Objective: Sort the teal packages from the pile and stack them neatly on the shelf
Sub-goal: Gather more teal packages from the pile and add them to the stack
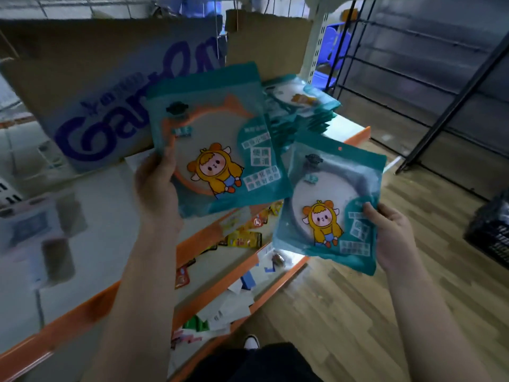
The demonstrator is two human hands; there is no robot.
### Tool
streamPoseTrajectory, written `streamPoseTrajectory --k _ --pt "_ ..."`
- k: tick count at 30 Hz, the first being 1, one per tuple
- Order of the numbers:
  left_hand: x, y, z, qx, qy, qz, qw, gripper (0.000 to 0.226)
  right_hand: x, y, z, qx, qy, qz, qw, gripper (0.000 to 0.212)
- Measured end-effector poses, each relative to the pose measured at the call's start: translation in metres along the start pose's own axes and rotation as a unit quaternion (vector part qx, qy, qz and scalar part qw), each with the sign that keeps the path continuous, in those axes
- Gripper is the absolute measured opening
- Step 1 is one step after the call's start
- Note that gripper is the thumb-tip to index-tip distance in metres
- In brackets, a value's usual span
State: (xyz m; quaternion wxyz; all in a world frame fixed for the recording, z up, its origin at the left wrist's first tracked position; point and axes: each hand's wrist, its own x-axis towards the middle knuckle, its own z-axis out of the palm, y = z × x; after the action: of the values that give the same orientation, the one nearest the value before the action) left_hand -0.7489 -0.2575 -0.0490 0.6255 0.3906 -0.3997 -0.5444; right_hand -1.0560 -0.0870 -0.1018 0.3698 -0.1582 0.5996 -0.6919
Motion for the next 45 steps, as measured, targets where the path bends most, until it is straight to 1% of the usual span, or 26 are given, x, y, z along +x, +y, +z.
streamPoseTrajectory --k 3,5,6,7,9,11,13,15,16,19,22,23,24,25,27,29,31,34,35,36,37,38,39,40,43,45 --pt "0.019 0.001 0.020 -0.021 -0.019 0.011 1.000 0.023 0.042 -0.016 0.006 0.011 -0.005 0.011 1.000 0.025" --pt "0.028 -0.001 0.033 -0.023 -0.010 0.004 1.000 0.038 0.070 -0.026 0.012 -0.004 -0.017 0.008 1.000 0.019" --pt "0.031 -0.002 0.039 -0.018 -0.002 0.004 1.000 0.041 0.084 -0.030 0.015 -0.020 -0.021 0.001 1.000 0.016" --pt "0.032 -0.004 0.044 -0.012 0.008 0.001 1.000 0.042 0.098 -0.036 0.020 -0.033 -0.023 -0.007 0.999 0.012" --pt "0.031 -0.007 0.053 -0.006 0.014 -0.005 1.000 0.035 0.125 -0.047 0.028 -0.042 -0.028 -0.021 0.999 0.009" --pt "0.031 -0.011 0.061 0.011 0.020 0.004 1.000 0.024 0.156 -0.060 0.037 -0.050 -0.038 -0.041 0.997 0.012" --pt "0.030 -0.016 0.067 0.033 0.029 0.028 0.999 0.019 0.192 -0.075 0.047 -0.070 -0.057 -0.058 0.994 0.022" --pt "0.027 -0.019 0.074 0.058 0.039 0.057 0.996 0.028 0.230 -0.092 0.062 -0.093 -0.078 -0.061 0.991 0.030" --pt "0.025 -0.020 0.080 0.064 0.046 0.062 0.995 0.032 0.250 -0.099 0.070 -0.097 -0.093 -0.059 0.989 0.027" --pt "0.018 -0.027 0.096 0.069 0.096 0.064 0.991 0.033 0.309 -0.117 0.096 -0.106 -0.146 -0.065 0.981 0.005" --pt "0.009 -0.037 0.114 0.065 0.171 0.043 0.982 0.014 0.358 -0.126 0.118 -0.177 -0.191 -0.077 0.963 0.006" --pt "0.005 -0.040 0.123 0.060 0.182 0.036 0.981 0.015 0.373 -0.127 0.125 -0.197 -0.204 -0.077 0.956 0.007" --pt "0.002 -0.043 0.131 0.050 0.190 0.033 0.980 0.021 0.385 -0.128 0.132 -0.214 -0.212 -0.076 0.950 0.013" --pt "-0.001 -0.046 0.138 0.037 0.200 0.030 0.979 0.028 0.395 -0.129 0.138 -0.230 -0.215 -0.084 0.945 0.018" --pt "-0.007 -0.051 0.152 0.021 0.225 0.030 0.974 0.034 0.408 -0.132 0.148 -0.282 -0.212 -0.120 0.928 0.021" --pt "-0.011 -0.057 0.163 0.013 0.228 0.036 0.973 0.028 0.416 -0.134 0.155 -0.330 -0.217 -0.150 0.906 0.029" --pt "-0.014 -0.066 0.172 0.003 0.241 0.032 0.970 0.020 0.422 -0.134 0.159 -0.354 -0.224 -0.154 0.895 0.032" --pt "-0.016 -0.075 0.188 -0.012 0.283 0.025 0.959 0.029 0.423 -0.135 0.161 -0.398 -0.218 -0.165 0.876 0.029" --pt "-0.016 -0.079 0.192 -0.005 0.281 0.030 0.959 0.024 0.424 -0.135 0.161 -0.402 -0.213 -0.171 0.874 0.031" --pt "-0.016 -0.081 0.197 0.002 0.273 0.033 0.962 0.014 0.424 -0.135 0.161 -0.404 -0.209 -0.173 0.874 0.034" --pt "-0.016 -0.084 0.201 0.012 0.269 0.039 0.962 0.019 0.425 -0.135 0.162 -0.409 -0.204 -0.177 0.872 0.037" --pt "-0.017 -0.086 0.207 0.017 0.272 0.040 0.961 0.031 0.425 -0.135 0.162 -0.423 -0.200 -0.186 0.864 0.040" --pt "-0.017 -0.086 0.213 0.017 0.274 0.044 0.961 0.038 0.426 -0.134 0.163 -0.441 -0.198 -0.199 0.853 0.041" --pt "-0.018 -0.085 0.220 0.018 0.281 0.046 0.958 0.038 0.426 -0.133 0.162 -0.456 -0.198 -0.208 0.843 0.042" --pt "-0.011 -0.084 0.237 0.025 0.280 0.051 0.958 0.020 0.429 -0.133 0.157 -0.471 -0.205 -0.208 0.833 0.044" --pt "0.001 -0.079 0.251 0.053 0.273 0.058 0.959 0.021 0.432 -0.130 0.149 -0.455 -0.225 -0.197 0.839 0.039"
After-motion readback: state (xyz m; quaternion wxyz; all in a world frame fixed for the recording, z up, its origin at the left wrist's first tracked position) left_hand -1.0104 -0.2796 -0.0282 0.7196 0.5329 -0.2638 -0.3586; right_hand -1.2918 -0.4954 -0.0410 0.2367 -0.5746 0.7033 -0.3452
